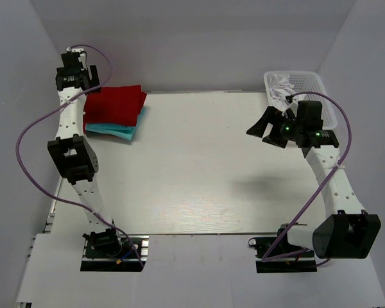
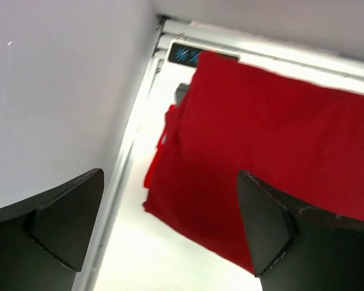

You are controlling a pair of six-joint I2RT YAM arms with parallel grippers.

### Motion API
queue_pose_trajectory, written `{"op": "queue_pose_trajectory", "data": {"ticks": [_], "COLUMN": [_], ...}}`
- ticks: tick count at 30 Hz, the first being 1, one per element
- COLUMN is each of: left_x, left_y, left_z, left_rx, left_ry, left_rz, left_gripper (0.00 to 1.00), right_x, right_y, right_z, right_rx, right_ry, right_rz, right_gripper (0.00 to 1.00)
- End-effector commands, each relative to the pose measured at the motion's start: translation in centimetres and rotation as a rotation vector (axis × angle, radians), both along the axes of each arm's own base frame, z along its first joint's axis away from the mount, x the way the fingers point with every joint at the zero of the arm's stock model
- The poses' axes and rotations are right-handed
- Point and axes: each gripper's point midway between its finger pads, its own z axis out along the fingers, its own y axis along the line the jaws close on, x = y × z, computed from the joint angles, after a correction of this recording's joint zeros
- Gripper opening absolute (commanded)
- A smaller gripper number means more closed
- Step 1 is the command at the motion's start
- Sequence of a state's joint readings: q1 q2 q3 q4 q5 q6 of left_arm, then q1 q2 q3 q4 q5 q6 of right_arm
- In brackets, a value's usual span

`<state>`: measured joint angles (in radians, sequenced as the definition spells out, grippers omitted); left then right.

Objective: Fold and stack the t-shirts
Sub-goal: Put the neatly folded tshirt into the corner of the board with the left arm

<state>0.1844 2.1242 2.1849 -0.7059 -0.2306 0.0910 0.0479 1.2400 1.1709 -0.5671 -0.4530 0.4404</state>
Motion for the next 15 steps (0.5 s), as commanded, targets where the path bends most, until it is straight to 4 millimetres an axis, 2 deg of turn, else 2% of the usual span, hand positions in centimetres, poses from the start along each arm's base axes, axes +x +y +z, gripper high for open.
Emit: {"op": "queue_pose_trajectory", "data": {"ticks": [1,3,4,5,6,7,8,9,10,11,12,13,14,15], "left_x": [-0.2,-0.9,-1.4,-1.8,-2.4,-3.5,-4.0,-5.1,-5.2,-6.7,-7.9,-8.9,-11.4,-13.6], "left_y": [-2.0,-4.9,-6.1,-8.1,-10.1,-11.8,-14.0,-15.6,-17.1,-20.6,-22.2,-24.6,-29.7,-31.9], "left_z": [4.7,6.1,6.0,5.9,4.0,5.5,5.2,2.0,2.6,3.7,1.8,1.9,2.9,-0.3], "left_rx": [-0.072,-0.173,-0.234,-0.328,-0.423,-0.459,-0.494,-0.553,-0.544,-0.544,-0.538,-0.539,-0.560,-0.581], "left_ry": [-0.108,-0.130,-0.124,-0.123,-0.090,-0.129,-0.140,-0.090,-0.127,-0.129,-0.089,-0.091,-0.095,-0.023], "left_rz": [-0.042,-0.111,-0.140,-0.164,-0.223,-0.265,-0.318,-0.313,-0.353,-0.408,-0.401,-0.455,-0.563,-0.593], "left_gripper": [1.00,1.00,1.00,1.00,1.00,1.00,1.00,1.00,1.00,1.00,1.00,1.00,1.00,1.00], "right_x": [0.7,0.5,0.7,0.4,0.5,0.3,0.2,0.5,0.0,-0.4,-0.7,-1.1,-2.0,-2.2], "right_y": [0.3,0.2,0.0,0.0,0.0,-0.2,-0.4,-0.8,-1.0,-1.5,-1.7,-1.9,-2.2,-2.1], "right_z": [2.0,1.4,1.6,0.8,1.0,0.5,-0.5,0.0,-1.8,-3.6,-4.1,-4.7,-7.2,-6.6], "right_rx": [0.006,0.004,0.003,0.000,-0.003,-0.009,-0.023,-0.047,-0.063,-0.084,-0.096,-0.102,-0.118,-0.110], "right_ry": [-0.081,-0.076,-0.091,-0.078,-0.095,-0.092,-0.077,-0.126,-0.097,-0.071,-0.094,-0.086,-0.036,-0.082], "right_rz": [0.016,0.012,0.002,0.004,0.003,0.000,-0.011,-0.021,-0.028,-0.047,-0.047,-0.051,-0.066,-0.066], "right_gripper": [0.90,0.90,0.90,0.90,0.90,0.90,0.90,0.90,0.90,0.90,0.90,0.90,0.90,0.90]}}
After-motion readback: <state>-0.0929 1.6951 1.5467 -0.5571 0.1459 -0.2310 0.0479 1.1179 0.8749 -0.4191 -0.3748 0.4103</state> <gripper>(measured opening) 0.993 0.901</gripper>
